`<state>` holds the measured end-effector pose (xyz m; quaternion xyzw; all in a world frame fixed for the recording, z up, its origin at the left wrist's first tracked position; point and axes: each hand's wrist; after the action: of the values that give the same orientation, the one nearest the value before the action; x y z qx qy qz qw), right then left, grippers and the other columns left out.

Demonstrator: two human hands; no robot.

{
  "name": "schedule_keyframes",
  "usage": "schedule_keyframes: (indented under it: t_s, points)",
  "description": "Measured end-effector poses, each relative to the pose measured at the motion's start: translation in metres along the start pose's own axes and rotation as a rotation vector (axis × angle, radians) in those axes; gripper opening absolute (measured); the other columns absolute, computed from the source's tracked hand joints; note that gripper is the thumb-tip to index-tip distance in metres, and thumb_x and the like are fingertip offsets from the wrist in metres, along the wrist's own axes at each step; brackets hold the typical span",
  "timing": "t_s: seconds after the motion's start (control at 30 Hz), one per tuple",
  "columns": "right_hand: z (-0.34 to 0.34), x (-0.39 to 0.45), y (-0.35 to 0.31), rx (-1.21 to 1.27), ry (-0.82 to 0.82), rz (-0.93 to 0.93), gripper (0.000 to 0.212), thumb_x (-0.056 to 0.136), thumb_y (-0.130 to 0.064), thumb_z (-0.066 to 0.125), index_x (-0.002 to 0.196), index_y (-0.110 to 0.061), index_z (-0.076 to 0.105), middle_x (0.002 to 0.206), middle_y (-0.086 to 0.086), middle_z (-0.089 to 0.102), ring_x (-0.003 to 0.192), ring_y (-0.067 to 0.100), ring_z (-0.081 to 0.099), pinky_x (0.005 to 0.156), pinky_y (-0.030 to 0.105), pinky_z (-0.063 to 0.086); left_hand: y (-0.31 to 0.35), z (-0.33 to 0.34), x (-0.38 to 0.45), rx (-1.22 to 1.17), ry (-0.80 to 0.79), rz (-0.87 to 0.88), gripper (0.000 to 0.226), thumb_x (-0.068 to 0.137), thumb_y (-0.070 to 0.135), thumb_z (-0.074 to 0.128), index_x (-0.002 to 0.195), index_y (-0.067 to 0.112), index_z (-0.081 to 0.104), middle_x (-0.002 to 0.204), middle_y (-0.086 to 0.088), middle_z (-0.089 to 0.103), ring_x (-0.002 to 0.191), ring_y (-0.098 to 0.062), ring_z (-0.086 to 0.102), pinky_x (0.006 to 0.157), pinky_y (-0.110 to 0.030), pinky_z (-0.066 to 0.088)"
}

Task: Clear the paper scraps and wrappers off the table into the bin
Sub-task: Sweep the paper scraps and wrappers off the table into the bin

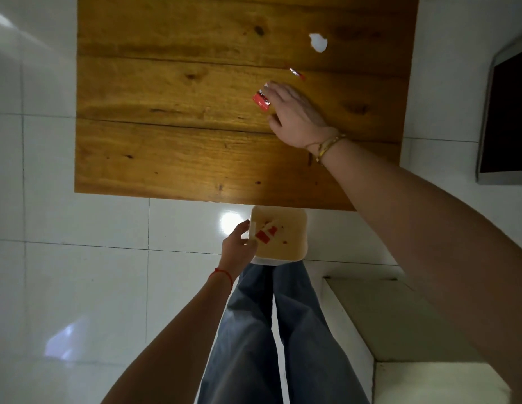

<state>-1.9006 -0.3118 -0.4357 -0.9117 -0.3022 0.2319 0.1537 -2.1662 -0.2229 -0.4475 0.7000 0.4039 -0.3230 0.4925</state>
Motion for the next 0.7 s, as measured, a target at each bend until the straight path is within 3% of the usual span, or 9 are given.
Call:
schedule_keyframes:
  t_s: [0.2, 0.37, 0.57, 0.7]
  points:
    - [0.021, -0.023, -0.006, -0.113, -0.003, -0.125, 0.048, 0.097, -0.023, 0.040, 0.144, -0.011, 0.037, 0.152, 0.008, 0.035, 0.146, 0.023, 0.019, 0.121, 0.039, 0.010, 0.002, 0.001, 0.008, -0.042, -0.001, -0.014, 0.052, 0.085, 0.007, 0.050, 0.135, 0.021, 0.049, 0.127, -0.004, 0.062, 0.091, -0.016, 0.060, 0.088, -0.035, 0.051]
    - [0.046, -0.100, -0.018, -0.020, -0.037, -0.235, 0.040, 0.096, -0.019, 0.044, 0.135, -0.008, 0.049, 0.140, 0.009, 0.049, 0.134, 0.024, 0.040, 0.115, 0.034, 0.024, 0.006, -0.002, 0.006, -0.035, -0.007, -0.020, 0.052, 0.085, 0.008, 0.050, 0.136, 0.019, 0.049, 0.128, -0.006, 0.061, 0.095, -0.021, 0.062, 0.093, -0.039, 0.050]
    - [0.066, -0.168, -0.030, 0.089, -0.214, -0.316, 0.039, 0.096, -0.025, 0.038, 0.128, -0.011, 0.057, 0.130, 0.007, 0.058, 0.123, 0.022, 0.051, 0.109, 0.039, 0.038, 0.014, -0.001, 0.003, -0.043, 0.003, -0.003, 0.047, 0.090, 0.014, 0.052, 0.136, 0.016, 0.049, 0.132, -0.005, 0.058, 0.100, -0.020, 0.058, 0.095, -0.039, 0.047]
    - [0.052, -0.142, -0.012, 0.083, -0.032, -0.160, 0.040, 0.098, -0.018, 0.041, 0.136, -0.011, 0.049, 0.142, 0.007, 0.048, 0.135, 0.022, 0.040, 0.112, 0.041, 0.035, 0.019, -0.001, 0.004, -0.040, 0.002, -0.005, 0.046, 0.089, 0.015, 0.051, 0.135, 0.018, 0.050, 0.128, -0.003, 0.060, 0.100, -0.021, 0.062, 0.092, -0.037, 0.049]
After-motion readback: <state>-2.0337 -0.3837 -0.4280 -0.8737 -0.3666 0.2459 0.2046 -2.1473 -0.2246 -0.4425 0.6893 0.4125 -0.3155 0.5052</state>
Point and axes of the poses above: each hand's wrist, its own x-axis towards the middle knuckle, its own z-axis out of the palm, y = z × x
